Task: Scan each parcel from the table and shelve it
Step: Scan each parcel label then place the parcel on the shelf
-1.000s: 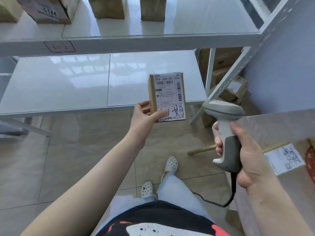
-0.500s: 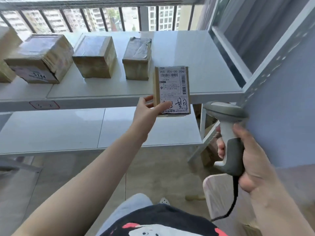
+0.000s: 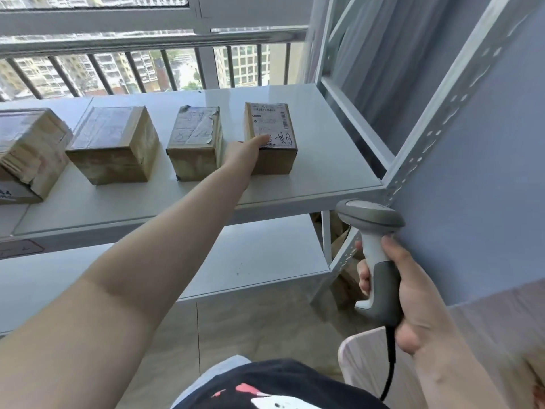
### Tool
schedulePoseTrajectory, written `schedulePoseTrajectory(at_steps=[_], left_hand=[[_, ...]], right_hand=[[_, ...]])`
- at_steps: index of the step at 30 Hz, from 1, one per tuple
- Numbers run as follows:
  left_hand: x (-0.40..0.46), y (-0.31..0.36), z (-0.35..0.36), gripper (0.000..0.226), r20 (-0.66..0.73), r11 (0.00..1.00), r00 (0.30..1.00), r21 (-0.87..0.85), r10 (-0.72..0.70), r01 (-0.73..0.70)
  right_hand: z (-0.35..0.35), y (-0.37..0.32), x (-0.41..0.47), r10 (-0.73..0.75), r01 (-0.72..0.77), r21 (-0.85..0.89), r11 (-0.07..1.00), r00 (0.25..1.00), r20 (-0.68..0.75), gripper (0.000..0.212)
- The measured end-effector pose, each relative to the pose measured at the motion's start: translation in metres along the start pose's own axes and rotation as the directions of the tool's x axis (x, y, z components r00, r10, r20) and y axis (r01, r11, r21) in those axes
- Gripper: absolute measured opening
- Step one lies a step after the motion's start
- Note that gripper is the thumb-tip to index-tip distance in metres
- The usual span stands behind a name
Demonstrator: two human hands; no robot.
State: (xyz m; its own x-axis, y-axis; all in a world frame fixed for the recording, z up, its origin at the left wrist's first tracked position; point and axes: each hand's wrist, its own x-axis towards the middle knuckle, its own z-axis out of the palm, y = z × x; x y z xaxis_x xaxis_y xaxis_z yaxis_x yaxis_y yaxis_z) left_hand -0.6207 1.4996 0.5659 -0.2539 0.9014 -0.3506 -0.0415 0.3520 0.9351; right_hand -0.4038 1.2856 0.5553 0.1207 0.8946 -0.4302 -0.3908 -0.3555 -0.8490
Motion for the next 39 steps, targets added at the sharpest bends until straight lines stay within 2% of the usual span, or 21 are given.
schedulePoseTrajectory(at_steps=[6,8,10,13,23,27,29,32,34,35,36,38,39], left_hand=[[0.012,0.003,0.007,0.065,-0.079,0.996,0.996,0.084,0.035,-0.029],[0.016,0.000,0.007,0.067,-0.081,0.979,0.984,0.139,0.159,-0.147],[0.017,-0.004,0.005,0.070,-0.023,0.933,0.955,0.221,0.296,-0.283],[0.016,-0.013,0.000,0.079,0.098,0.864,0.922,0.325,0.374,-0.385],[0.011,-0.016,0.005,0.076,0.038,0.822,0.905,0.404,0.423,-0.401],[0.005,-0.015,0.007,0.083,0.043,0.797,0.901,0.451,0.431,-0.402],[-0.004,-0.012,0.002,0.089,0.055,0.752,0.871,0.482,0.488,-0.451],[-0.012,-0.003,-0.027,0.083,0.042,0.588,0.741,0.578,0.671,-0.565],[-0.008,0.000,-0.057,0.073,-0.008,0.496,0.689,0.700,0.725,-0.513],[-0.003,0.000,-0.071,0.069,-0.041,0.490,0.710,0.752,0.703,-0.441],[0.002,-0.002,-0.083,0.067,-0.075,0.517,0.760,0.775,0.646,-0.363],[0.010,-0.007,-0.099,0.064,-0.109,0.624,0.861,0.734,0.497,-0.268],[0.013,-0.009,-0.102,0.064,-0.105,0.677,0.885,0.687,0.454,-0.265]], right_hand=[[0.013,-0.001,0.012,-0.014,0.014,-0.011,1.000,1.000,0.016,0.050],[0.016,-0.001,0.014,-0.015,0.016,-0.019,1.000,1.000,0.024,0.052],[0.017,-0.001,0.015,-0.019,0.020,-0.026,0.999,0.999,0.027,0.056],[0.019,0.000,0.015,-0.024,0.025,-0.035,0.999,1.000,0.019,0.060],[0.018,0.003,0.014,-0.006,0.007,-0.046,0.999,1.000,0.026,0.051],[0.016,0.003,0.012,-0.009,0.010,-0.047,0.999,1.000,0.030,0.049],[0.015,0.003,0.011,-0.015,0.017,-0.045,0.999,0.999,0.038,0.047],[0.012,0.002,0.010,-0.027,0.028,-0.023,0.999,0.998,0.049,0.046],[0.011,0.002,0.009,-0.022,0.022,-0.011,1.000,0.999,0.048,0.045],[0.011,0.002,0.008,-0.021,0.022,-0.009,1.000,0.999,0.050,0.045],[0.011,0.002,0.008,-0.022,0.022,-0.010,1.000,0.998,0.053,0.045],[0.012,0.003,0.008,-0.020,0.022,-0.018,1.000,0.998,0.060,0.046],[0.012,0.004,0.008,-0.021,0.022,-0.023,0.999,0.998,0.065,0.045]])
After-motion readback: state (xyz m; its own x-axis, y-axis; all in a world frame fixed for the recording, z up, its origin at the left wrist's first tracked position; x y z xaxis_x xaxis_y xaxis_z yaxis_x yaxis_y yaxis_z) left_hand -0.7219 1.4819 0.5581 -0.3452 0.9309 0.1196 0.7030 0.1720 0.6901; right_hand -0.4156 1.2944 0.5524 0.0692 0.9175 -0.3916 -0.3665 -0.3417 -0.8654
